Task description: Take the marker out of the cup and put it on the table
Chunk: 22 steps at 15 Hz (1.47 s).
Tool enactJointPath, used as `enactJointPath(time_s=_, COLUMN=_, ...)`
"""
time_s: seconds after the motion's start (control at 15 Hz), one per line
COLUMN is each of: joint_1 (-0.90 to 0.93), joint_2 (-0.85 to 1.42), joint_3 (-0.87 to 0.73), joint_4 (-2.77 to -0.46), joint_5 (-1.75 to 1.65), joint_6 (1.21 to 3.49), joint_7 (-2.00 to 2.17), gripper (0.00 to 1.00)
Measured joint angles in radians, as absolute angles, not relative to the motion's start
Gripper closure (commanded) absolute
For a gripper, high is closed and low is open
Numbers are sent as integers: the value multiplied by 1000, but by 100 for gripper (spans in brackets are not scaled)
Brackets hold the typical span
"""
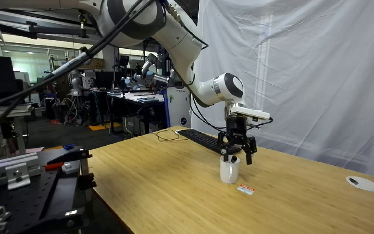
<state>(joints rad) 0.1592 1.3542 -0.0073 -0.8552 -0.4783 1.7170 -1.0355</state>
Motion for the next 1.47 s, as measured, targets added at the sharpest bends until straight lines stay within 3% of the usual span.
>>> enactJointPath(time_s=0.73, joint_1=171, joint_2=1401, joint_3=-22, joint_4=-787, joint_5=-478, joint_6=1695, joint_7=-1040, gripper=100)
enactJointPath(time_s=0.87, joint_1=171, joint_2=1401, joint_3=-23, joint_4=-781, joint_5=-478, joint_6=1682, joint_7=-1037, gripper=95)
enactJointPath(time_s=1.47, joint_1=187, joint_2=1401, joint_3=-25, joint_4=-746, joint_5=-478, joint_6=1570, joint_7=-976, gripper=95)
